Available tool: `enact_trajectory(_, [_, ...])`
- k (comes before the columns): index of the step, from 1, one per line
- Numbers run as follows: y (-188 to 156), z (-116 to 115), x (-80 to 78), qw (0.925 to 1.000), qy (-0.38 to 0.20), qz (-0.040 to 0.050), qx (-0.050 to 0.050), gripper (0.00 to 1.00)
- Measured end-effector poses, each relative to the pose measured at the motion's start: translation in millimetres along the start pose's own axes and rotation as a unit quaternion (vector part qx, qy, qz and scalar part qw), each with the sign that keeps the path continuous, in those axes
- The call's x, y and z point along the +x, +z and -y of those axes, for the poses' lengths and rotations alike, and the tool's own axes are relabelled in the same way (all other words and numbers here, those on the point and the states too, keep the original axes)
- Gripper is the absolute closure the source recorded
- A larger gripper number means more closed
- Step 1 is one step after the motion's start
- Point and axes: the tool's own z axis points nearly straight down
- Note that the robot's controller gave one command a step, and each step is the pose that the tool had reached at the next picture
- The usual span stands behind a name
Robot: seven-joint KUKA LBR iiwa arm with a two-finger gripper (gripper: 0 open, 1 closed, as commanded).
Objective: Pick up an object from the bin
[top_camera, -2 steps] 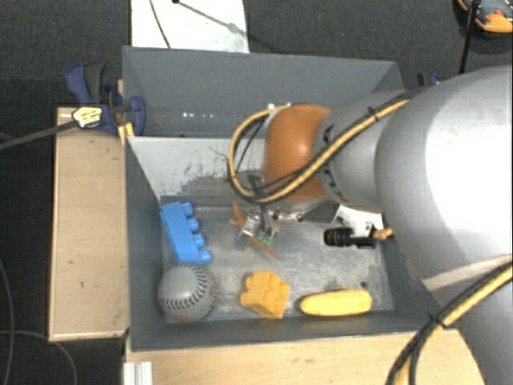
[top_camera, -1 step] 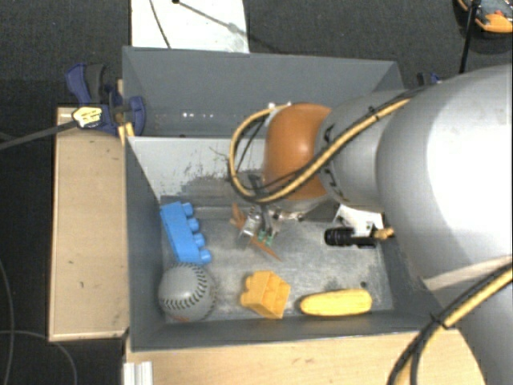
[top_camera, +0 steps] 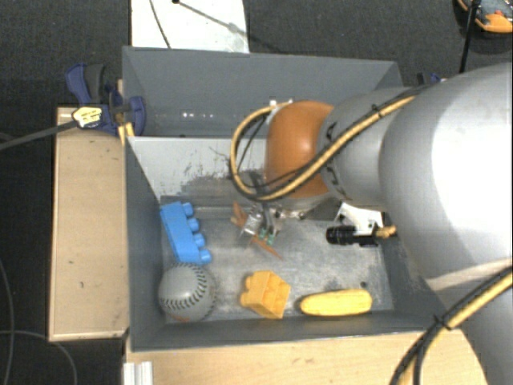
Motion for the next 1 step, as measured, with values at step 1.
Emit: enact_trajectory(1, [-5.7, 0.1, -0.4, 1.0000, 0.000, 0.0004, 0.000, 1.00])
